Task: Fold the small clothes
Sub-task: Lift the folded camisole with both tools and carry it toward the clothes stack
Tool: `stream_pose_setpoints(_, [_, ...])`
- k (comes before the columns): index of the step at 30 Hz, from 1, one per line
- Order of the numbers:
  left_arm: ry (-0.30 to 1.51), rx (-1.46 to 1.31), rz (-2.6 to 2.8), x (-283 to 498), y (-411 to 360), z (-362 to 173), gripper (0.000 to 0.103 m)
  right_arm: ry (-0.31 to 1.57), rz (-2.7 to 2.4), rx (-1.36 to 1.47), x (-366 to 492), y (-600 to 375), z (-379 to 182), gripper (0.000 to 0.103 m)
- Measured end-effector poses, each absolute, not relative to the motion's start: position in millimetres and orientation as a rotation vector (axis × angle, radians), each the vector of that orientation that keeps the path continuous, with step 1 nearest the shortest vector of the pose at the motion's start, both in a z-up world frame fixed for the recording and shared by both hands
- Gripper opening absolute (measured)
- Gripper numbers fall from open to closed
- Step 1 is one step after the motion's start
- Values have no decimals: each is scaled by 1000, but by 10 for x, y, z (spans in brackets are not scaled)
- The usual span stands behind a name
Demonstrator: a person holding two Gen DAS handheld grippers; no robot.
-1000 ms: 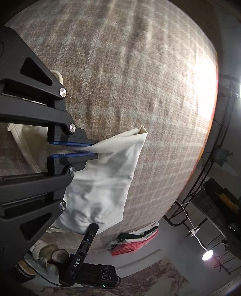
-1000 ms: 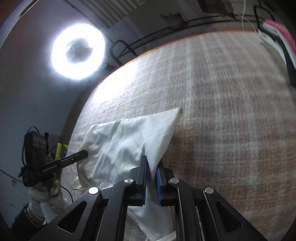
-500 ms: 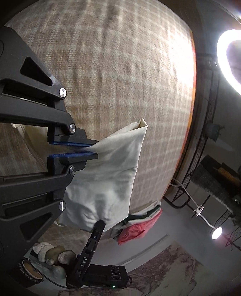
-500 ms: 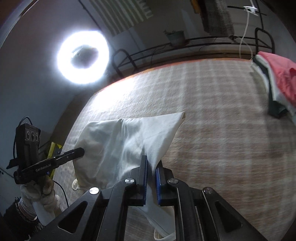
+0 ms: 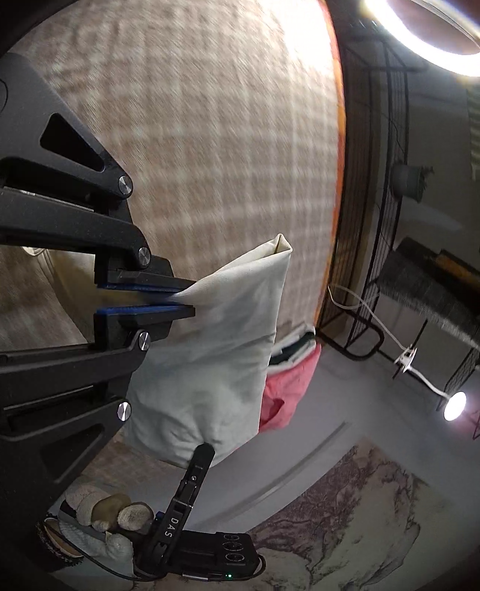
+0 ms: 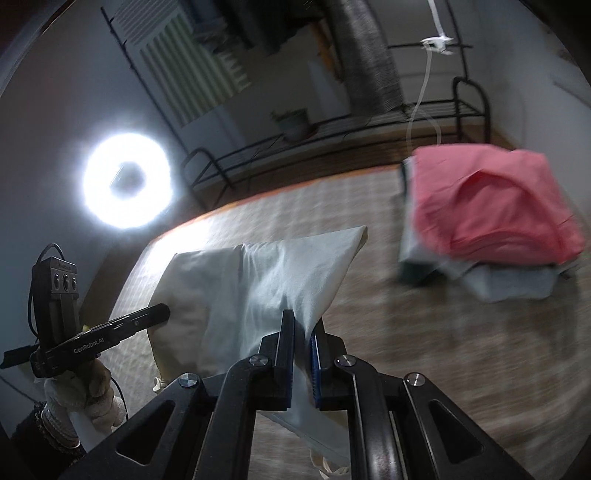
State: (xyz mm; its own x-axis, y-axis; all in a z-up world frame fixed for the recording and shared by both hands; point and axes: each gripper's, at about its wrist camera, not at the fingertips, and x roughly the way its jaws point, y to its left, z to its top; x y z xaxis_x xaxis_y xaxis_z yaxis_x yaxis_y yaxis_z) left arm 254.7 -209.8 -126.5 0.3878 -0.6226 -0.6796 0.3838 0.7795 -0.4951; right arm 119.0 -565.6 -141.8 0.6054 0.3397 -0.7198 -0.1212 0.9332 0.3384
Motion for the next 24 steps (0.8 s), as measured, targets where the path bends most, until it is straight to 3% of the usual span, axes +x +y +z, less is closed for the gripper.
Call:
stream_pose_setpoints(10, [941, -211, -743, 2963, -3274, -1117, 4, 832, 139, 237, 1401, -6697, -1157, 5])
stream_pose_setpoints(24, [914, -177, -753, 3594, -4345, -1210, 4, 746, -20, 222, 1897, -7859, -947, 0])
